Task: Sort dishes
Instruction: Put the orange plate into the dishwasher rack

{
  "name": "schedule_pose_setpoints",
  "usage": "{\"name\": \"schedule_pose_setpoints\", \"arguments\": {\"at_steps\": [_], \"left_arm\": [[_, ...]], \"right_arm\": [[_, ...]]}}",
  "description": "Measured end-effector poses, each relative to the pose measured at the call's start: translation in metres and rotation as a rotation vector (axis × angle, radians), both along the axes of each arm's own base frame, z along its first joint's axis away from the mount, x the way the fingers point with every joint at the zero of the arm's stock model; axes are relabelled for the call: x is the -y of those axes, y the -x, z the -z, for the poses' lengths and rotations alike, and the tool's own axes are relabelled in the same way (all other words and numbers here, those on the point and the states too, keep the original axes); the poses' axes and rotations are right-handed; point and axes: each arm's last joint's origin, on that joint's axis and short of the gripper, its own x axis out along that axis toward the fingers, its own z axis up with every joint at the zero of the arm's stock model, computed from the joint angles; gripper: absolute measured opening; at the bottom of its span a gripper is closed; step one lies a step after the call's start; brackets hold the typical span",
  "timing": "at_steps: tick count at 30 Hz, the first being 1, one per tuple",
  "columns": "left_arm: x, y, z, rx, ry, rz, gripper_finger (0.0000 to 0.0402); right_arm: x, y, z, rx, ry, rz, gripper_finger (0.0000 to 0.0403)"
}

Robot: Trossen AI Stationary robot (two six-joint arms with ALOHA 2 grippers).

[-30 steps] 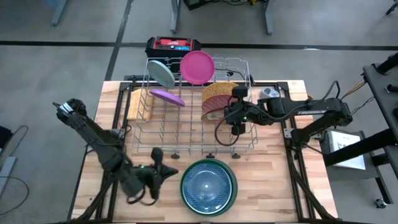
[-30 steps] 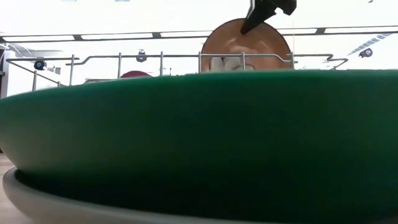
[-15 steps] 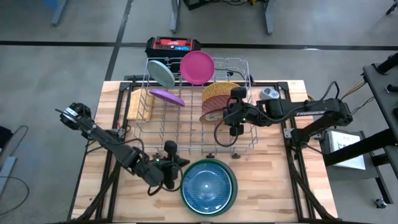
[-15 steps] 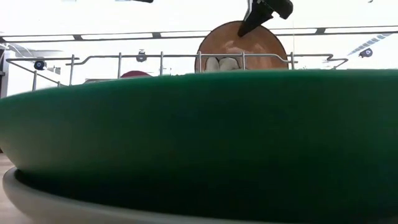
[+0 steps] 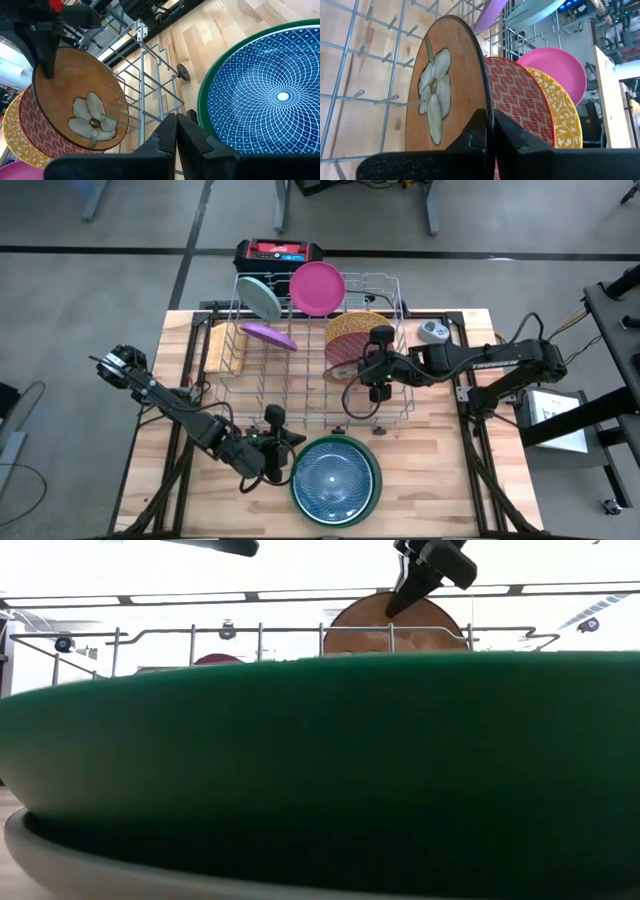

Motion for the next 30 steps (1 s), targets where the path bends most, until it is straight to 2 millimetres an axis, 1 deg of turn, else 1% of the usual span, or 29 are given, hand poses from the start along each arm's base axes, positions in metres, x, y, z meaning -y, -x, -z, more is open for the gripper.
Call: {"name": "schedule_pose_setpoints", "arguments": {"at_steps": [5, 20, 27, 30], "left_arm": [[0.000, 0.000, 0.000, 0.000, 0.001, 0.000, 0.0000], [0.000, 0.000, 0.000, -0.001, -0.004, 0.002, 0.0000], [0.000, 0.000, 0.000, -0.003, -0.008, 0.004, 0.0000], [0.000, 0.000, 0.000, -0.004, -0.012, 0.006, 0.0000]], "right_arm": [[0.002, -0.001, -0.001, 0.014, 0.002, 0.002, 0.0000], [0.013, -0.002, 0.013, 0.013, -0.033, 0.022, 0.0000], [0.018, -0.002, 0.014, 0.017, -0.037, 0.033, 0.0000], [0.019, -0.002, 0.014, 0.018, -0.041, 0.039, 0.0006]]}}
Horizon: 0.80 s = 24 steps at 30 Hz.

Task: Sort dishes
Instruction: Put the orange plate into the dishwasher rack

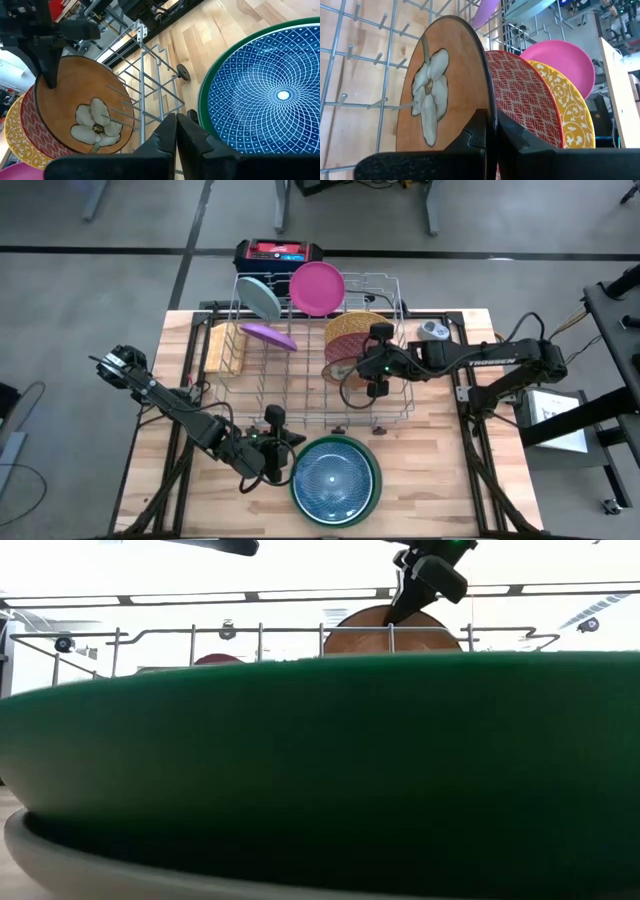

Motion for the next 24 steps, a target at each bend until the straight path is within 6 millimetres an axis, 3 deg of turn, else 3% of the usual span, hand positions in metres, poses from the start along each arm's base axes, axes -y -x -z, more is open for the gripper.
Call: {"name": "schedule_pose_setpoints", "arguments": {"at_steps": [14, 24], "left_arm": [[0.000, 0.000, 0.000, -0.005, -0.016, 0.007, 0.0000], [-0.002, -0.001, 0.000, -0.013, -0.049, 0.016, 0.0000]], "right_arm": [[0.007, 0.001, 0.002, 0.021, -0.044, 0.068, 0.0083], [0.007, 0.000, -0.016, 0.054, -0.051, 0.065, 0.0127]]}}
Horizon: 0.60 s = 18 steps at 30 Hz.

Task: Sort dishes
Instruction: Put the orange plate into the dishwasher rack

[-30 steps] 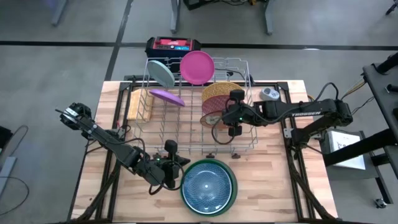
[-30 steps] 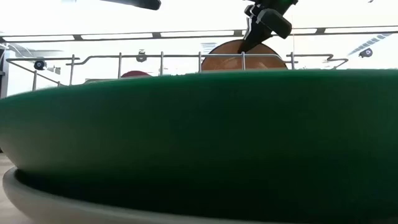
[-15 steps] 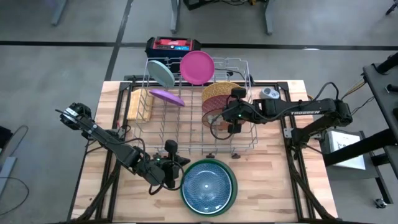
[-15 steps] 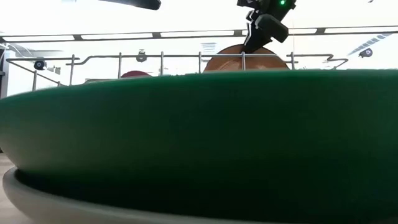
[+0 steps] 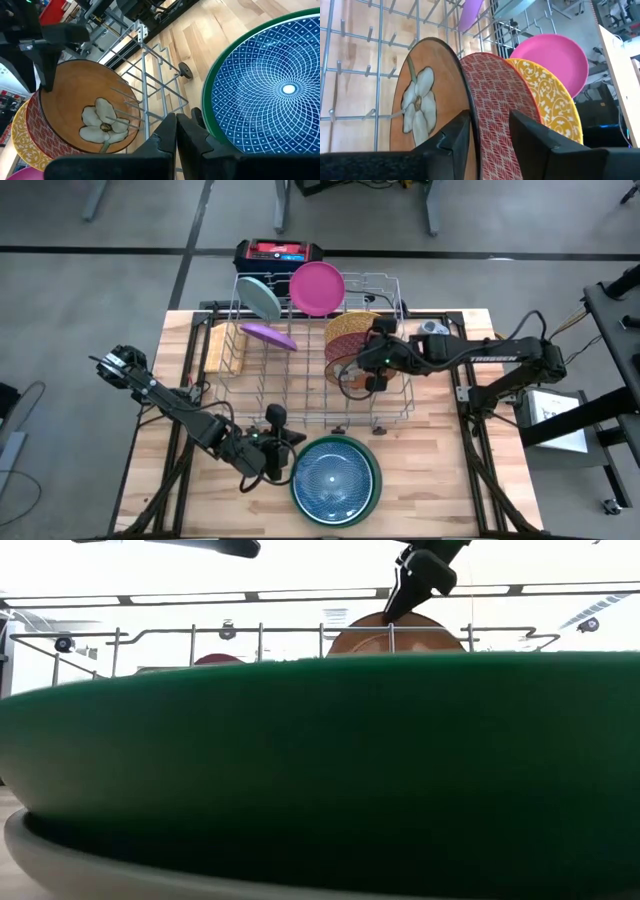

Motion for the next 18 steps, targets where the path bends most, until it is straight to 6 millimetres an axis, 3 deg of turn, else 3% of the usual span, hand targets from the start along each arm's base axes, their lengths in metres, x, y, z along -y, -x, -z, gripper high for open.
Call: {"name": "schedule_pose_setpoints", "arguments": {"at_steps": [9, 18], "left_arm": [[-0.003, -0.002, -0.003, -0.003, -0.036, 0.007, 0.0000], [-0.004, 0.004, -0.016, 0.026, 0.000, 0.025, 0.0000]], "right_arm": [[-0.002, 0.006, -0.020, -0.023, 0.000, 0.021, 0.0159], [-0.012, 0.020, -0.063, 0.050, -0.028, 0.039, 0.0161]]}}
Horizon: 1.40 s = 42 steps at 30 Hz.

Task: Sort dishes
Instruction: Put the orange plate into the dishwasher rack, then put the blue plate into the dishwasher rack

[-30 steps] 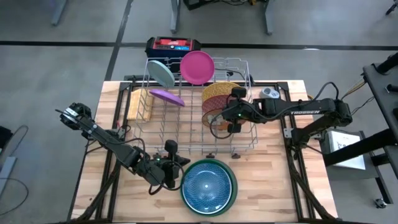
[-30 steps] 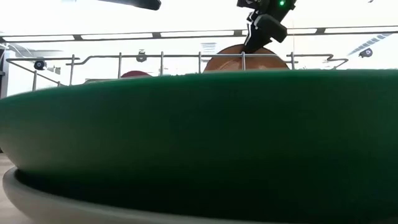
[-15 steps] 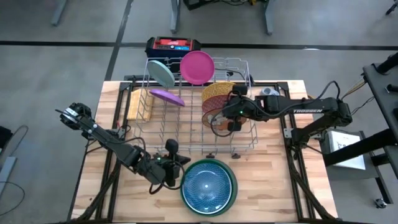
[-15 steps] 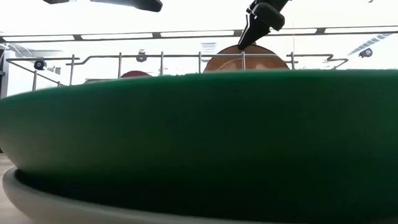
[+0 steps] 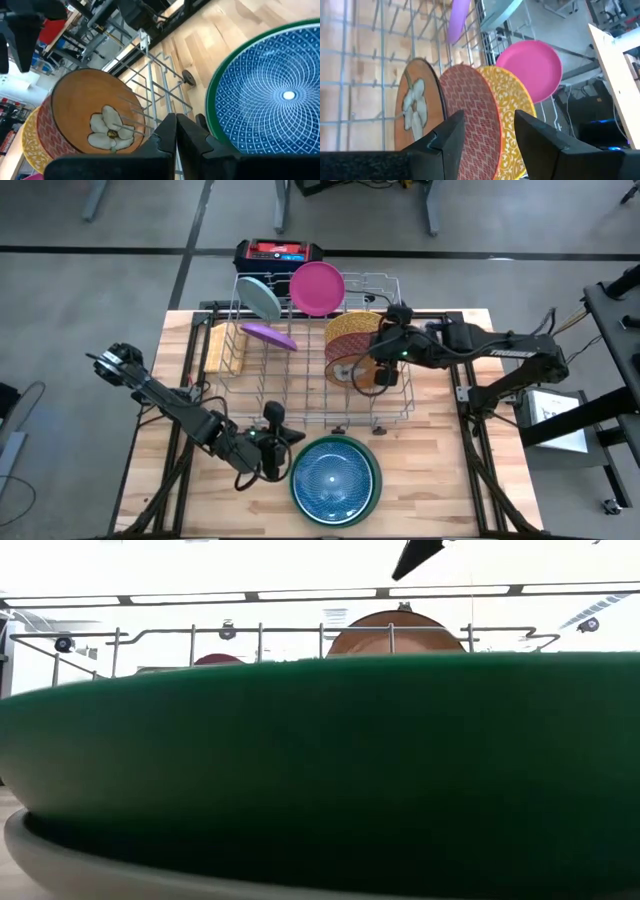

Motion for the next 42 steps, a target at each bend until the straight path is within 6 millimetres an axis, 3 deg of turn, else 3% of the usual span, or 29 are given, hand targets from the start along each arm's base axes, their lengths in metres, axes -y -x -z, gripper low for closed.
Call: {"name": "schedule_pose_setpoints", "arguments": {"at_steps": [4, 9, 13, 21, 26, 33, 42], "left_arm": [[0.001, 0.001, -0.011, -0.019, 0.071, 0.011, 0.0000], [0.009, 0.009, -0.007, -0.218, 0.306, 0.168, 0.0000], [0.019, 0.017, 0.000, -0.320, 0.410, 0.242, 0.0000], [0.047, 0.025, 0.018, -0.389, 0.423, 0.293, 0.0000], [0.057, 0.019, 0.034, -0.420, 0.430, 0.272, 0.0000], [0.068, 0.007, 0.064, -0.462, 0.400, 0.246, 0.0000], [0.078, -0.003, 0.094, -0.488, 0.379, 0.236, 0.0000]], "right_arm": [[-0.011, 0.019, -0.019, 0.053, -0.077, 0.025, 0.0154], [-0.036, 0.049, -0.023, 0.121, -0.376, 0.092, 0.0140], [-0.068, 0.065, -0.009, 0.146, -0.591, 0.164, 0.0126], [-0.145, 0.078, 0.034, 0.169, -0.827, 0.235, 0.0100], [-0.185, 0.078, 0.062, 0.218, -0.869, 0.274, 0.0090], [-0.218, 0.061, 0.103, 0.187, -0.921, 0.471, 0.0083], [-0.257, 0.033, 0.152, 0.069, -1.038, 0.551, 0.0124]]}}
